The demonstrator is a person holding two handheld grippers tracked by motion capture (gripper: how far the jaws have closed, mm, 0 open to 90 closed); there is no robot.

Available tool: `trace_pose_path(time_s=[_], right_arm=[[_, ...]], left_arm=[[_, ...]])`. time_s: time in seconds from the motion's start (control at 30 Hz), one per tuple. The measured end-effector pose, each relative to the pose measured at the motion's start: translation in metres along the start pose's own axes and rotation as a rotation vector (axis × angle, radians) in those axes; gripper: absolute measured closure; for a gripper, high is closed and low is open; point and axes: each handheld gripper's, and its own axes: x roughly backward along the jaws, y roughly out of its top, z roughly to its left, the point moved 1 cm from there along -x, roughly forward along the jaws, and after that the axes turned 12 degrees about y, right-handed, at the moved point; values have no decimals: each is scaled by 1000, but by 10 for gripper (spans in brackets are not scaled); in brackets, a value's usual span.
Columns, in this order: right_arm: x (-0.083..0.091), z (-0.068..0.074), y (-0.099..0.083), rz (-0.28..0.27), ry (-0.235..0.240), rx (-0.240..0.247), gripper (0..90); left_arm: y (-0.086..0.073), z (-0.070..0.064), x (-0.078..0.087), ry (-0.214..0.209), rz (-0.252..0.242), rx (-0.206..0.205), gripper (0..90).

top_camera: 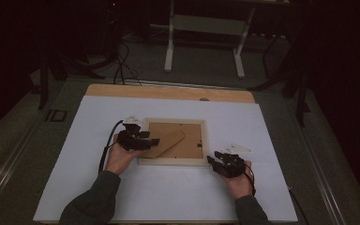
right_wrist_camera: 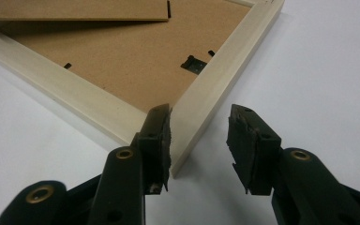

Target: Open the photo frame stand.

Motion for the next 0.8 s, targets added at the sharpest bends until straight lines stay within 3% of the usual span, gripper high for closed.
trace_pose_path(time_s=[0.27,0.57,0.67,0.8], right_arm=[[0,-1,0,4,-3,2,589],[0,-1,0,4,-4,1,588],[0,-1,-1,6,-3,0,589],[-1,-1,-1,8,-1,1,588]], left_arm=[[-2,0,-13,-40,39,-7,387],[-3,-2,-26,-79,73,-15,322],[-3,-4,-29,-71,98,-32,296],[-5,-6,-33,-94,125,-41,280]])
